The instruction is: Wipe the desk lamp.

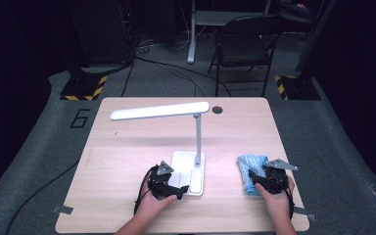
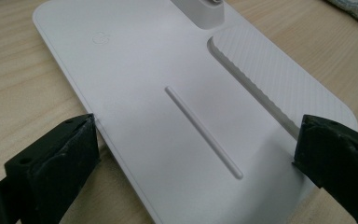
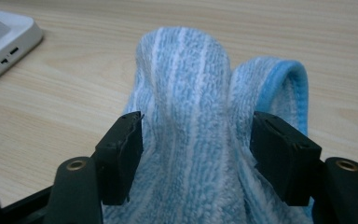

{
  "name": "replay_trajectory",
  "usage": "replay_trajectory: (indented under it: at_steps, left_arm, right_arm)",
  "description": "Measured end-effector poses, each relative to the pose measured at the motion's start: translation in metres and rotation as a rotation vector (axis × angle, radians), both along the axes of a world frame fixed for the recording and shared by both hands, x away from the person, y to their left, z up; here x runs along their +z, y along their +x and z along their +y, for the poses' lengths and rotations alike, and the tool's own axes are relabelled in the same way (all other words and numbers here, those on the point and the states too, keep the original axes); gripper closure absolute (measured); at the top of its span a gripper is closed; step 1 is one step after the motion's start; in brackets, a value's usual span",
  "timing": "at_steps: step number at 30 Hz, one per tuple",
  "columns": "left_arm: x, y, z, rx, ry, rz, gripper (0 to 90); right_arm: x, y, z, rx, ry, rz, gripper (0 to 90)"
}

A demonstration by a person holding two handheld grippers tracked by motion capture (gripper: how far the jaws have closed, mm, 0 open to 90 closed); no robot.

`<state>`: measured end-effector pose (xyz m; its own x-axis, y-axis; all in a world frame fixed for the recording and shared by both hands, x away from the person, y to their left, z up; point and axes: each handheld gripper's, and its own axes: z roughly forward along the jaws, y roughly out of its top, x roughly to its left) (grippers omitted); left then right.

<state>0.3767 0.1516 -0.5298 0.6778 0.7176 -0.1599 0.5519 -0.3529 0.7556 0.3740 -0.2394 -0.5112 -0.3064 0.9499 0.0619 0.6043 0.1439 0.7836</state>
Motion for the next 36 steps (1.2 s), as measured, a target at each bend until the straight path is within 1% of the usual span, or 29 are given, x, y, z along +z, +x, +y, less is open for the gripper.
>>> replay_trajectory:
  at_steps: [1, 2, 3, 7, 8, 9, 11, 13, 14, 16, 17, 19, 20, 21, 22, 23, 25, 27, 29, 30, 32, 33, 34, 36]
  left_arm:
    - [0.000, 0.000, 0.000, -0.001, 0.000, 0.001, 0.0]
    - [0.000, 0.000, 0.000, -0.001, 0.000, 0.000, 0.0]
    - [0.000, 0.000, 0.000, 0.000, 0.000, 0.001, 0.0]
    - [0.000, 0.000, 0.000, 0.005, 0.001, 0.002, 0.0]
    - [0.000, 0.000, -0.001, 0.008, 0.002, 0.004, 0.0]
    - [0.000, 0.000, -0.001, 0.007, 0.006, 0.003, 0.0]
    - [0.001, 0.000, -0.001, 0.011, 0.004, 0.009, 0.0]
    - [0.000, -0.001, -0.002, 0.017, 0.000, 0.009, 0.0]
    - [0.000, -0.001, -0.002, 0.021, -0.001, 0.011, 0.0]
    - [0.001, 0.000, -0.002, 0.023, 0.006, 0.007, 0.0]
    - [0.001, 0.000, -0.003, 0.025, 0.007, 0.007, 0.0]
    - [0.001, 0.000, -0.003, 0.025, 0.010, 0.005, 0.0]
    - [0.001, 0.000, -0.003, 0.030, 0.010, 0.008, 0.0]
    - [0.001, 0.000, -0.004, 0.034, 0.008, 0.007, 0.0]
    - [0.001, -0.001, -0.004, 0.037, 0.007, 0.005, 0.0]
    - [0.000, -0.001, -0.004, 0.036, 0.005, 0.001, 0.0]
    - [0.000, -0.001, -0.004, 0.037, 0.005, 0.001, 0.0]
    - [0.000, -0.001, -0.004, 0.037, 0.004, 0.001, 0.0]
    - [0.000, -0.001, -0.004, 0.040, 0.003, 0.001, 0.0]
    - [0.000, -0.001, -0.004, 0.043, 0.002, 0.003, 0.0]
    - [0.000, -0.001, -0.004, 0.043, 0.002, 0.002, 0.0]
    - [0.000, -0.001, -0.004, 0.041, 0.004, 0.001, 0.0]
    - [0.000, -0.001, -0.004, 0.042, 0.003, 0.001, 0.0]
    - [0.000, -0.001, -0.004, 0.041, 0.003, 0.001, 0.0]
  right_arm:
    - [-0.001, 0.000, 0.000, -0.002, 0.001, 0.012, 34.2]
    - [-0.002, 0.000, -0.001, -0.006, 0.005, 0.015, 34.2]
    - [-0.002, 0.000, -0.001, 0.001, 0.001, 0.013, 34.3]
    - [-0.005, 0.001, 0.001, -0.007, 0.000, 0.011, 34.2]
    - [-0.006, 0.001, 0.002, -0.002, -0.007, 0.009, 34.8]
    - [-0.006, 0.001, 0.003, -0.009, -0.020, 0.013, 35.3]
    - [-0.008, 0.002, 0.005, 0.003, -0.048, 0.005, 37.7]
    - [-0.008, 0.002, 0.007, -0.002, -0.049, 0.016, 42.0]
    - [-0.009, 0.003, 0.007, 0.010, -0.060, 0.016, 43.7]
    - [-0.008, 0.003, 0.007, 0.015, -0.058, 0.023, 49.2]
    - [-0.008, 0.003, 0.007, 0.015, -0.057, 0.029, 54.2]
    - [-0.008, 0.003, 0.008, 0.030, -0.045, 0.023, 63.1]
    - [-0.008, 0.003, 0.009, 0.033, -0.037, 0.019, 65.6]
    - [-0.005, 0.003, 0.011, 0.037, -0.046, 0.037, 67.0]
    - [-0.004, 0.004, 0.014, 0.042, -0.048, 0.027, 67.8]
    - [-0.003, 0.004, 0.017, 0.048, -0.041, 0.032, 68.2]
    - [0.000, 0.005, 0.025, 0.069, -0.019, 0.023, 68.4]
    - [0.004, 0.006, 0.035, 0.087, -0.016, 0.021, 68.4]
    - [0.006, 0.007, 0.045, 0.102, 0.016, 0.024, 68.4]
    - [0.007, 0.007, 0.049, 0.112, 0.020, 0.017, 68.4]
    - [0.009, 0.008, 0.059, 0.133, 0.024, 0.019, 68.5]
    - [0.010, 0.009, 0.064, 0.141, 0.034, 0.015, 68.5]
    - [0.010, 0.010, 0.069, 0.158, 0.030, 0.015, 68.5]
    - [0.009, 0.012, 0.078, 0.167, 0.051, 0.027, 68.5]
